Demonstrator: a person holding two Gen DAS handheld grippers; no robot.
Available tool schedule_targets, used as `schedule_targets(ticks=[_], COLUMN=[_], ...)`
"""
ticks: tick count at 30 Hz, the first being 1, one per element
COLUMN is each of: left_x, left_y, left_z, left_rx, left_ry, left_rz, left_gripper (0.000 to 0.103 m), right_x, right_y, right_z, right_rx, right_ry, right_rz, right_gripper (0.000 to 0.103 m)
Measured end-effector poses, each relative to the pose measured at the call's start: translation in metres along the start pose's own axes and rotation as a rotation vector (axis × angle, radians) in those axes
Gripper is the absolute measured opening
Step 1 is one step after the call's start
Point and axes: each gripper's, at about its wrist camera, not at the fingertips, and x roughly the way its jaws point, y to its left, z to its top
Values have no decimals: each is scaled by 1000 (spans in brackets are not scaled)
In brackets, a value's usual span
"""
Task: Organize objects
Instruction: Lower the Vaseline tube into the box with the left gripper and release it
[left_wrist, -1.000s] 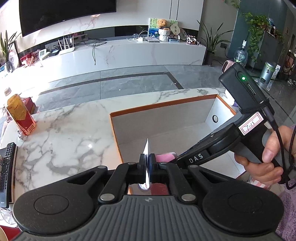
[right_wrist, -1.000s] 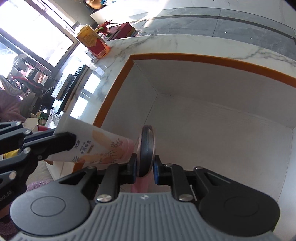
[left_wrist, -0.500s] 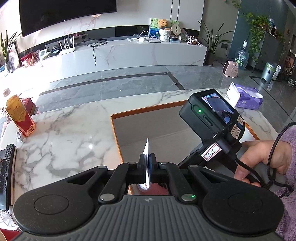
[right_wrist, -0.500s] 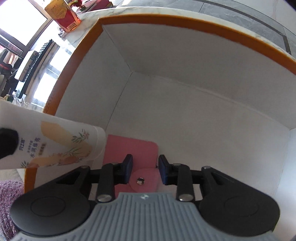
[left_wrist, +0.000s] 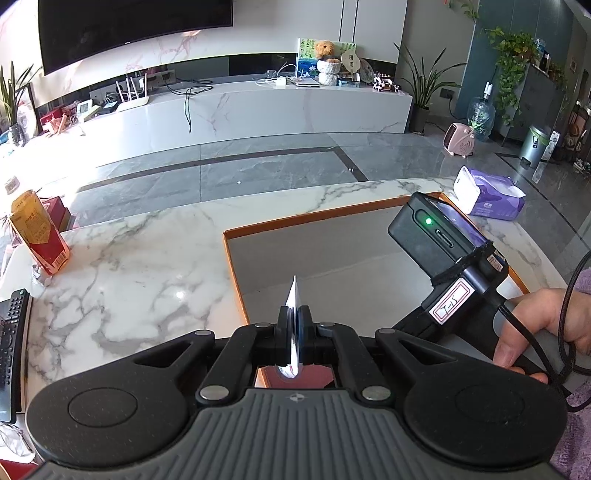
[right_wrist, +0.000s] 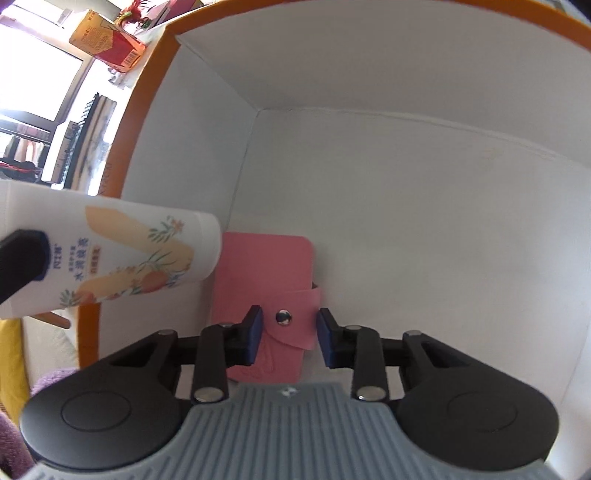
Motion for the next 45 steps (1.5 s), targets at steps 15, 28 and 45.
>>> schedule_targets(ticks=[15, 28, 45], left_x=[37, 95, 90], left_y=[-17, -15, -16], left_z=[28, 38, 38], left_rx=[295, 575, 678], left_ry=[-11, 106, 94], left_rz=[-8, -21, 53], left_gripper=[4, 4, 31], right_x=[-46, -15, -26], right_y=[-12, -3, 0], right_z=[-4, 21, 13], right_rx=[-32, -75, -93], right_ry=[-94, -124, -138], right_rz=[-72, -119, -130], right_gripper=[29, 29, 29])
